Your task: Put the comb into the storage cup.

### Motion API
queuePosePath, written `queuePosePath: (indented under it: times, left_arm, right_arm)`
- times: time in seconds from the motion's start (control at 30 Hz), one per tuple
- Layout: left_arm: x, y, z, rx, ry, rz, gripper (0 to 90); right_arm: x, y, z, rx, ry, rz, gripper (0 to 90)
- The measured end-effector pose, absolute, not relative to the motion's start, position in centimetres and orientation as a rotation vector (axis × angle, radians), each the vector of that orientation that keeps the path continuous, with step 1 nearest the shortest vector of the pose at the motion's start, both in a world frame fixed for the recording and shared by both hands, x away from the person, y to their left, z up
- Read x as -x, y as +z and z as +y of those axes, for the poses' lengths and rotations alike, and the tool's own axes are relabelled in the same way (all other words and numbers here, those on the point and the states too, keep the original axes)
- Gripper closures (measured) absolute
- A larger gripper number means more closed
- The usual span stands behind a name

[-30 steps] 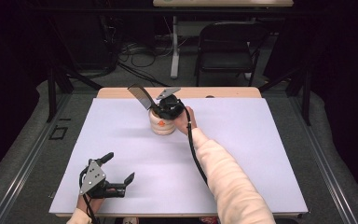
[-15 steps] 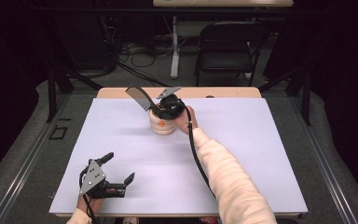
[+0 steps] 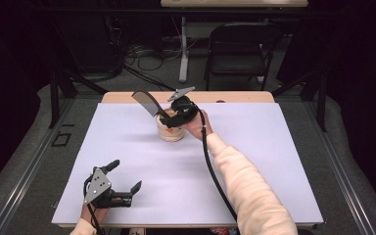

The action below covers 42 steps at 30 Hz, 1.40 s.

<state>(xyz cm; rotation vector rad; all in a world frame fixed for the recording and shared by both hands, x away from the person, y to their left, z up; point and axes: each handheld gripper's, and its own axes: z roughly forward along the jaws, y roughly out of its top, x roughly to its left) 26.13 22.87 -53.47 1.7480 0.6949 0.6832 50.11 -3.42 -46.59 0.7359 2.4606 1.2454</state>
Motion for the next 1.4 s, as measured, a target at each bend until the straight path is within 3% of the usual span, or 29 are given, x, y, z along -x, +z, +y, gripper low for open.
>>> queuePosePath:
  times: [0.1, 0.67, 1.4]
  left_arm:
    - [-26.1, -53.5, 22.8, -1.748, 0.684, 0.694, 0.1]
    - [-26.0, -53.4, 22.9, -1.752, 0.686, 0.693, 0.1]
    - [-25.9, -53.5, 22.9, -1.752, 0.687, 0.696, 0.1]
  right_arm:
    - [-49.7, -46.1, -3.7, -0.731, 1.244, 2.486, 15.2]
    - [-47.4, -44.5, -5.4, -0.682, 1.212, 2.567, 4.7]
    - [-43.4, -45.8, -10.2, -0.702, 1.150, 2.645, 0.0]
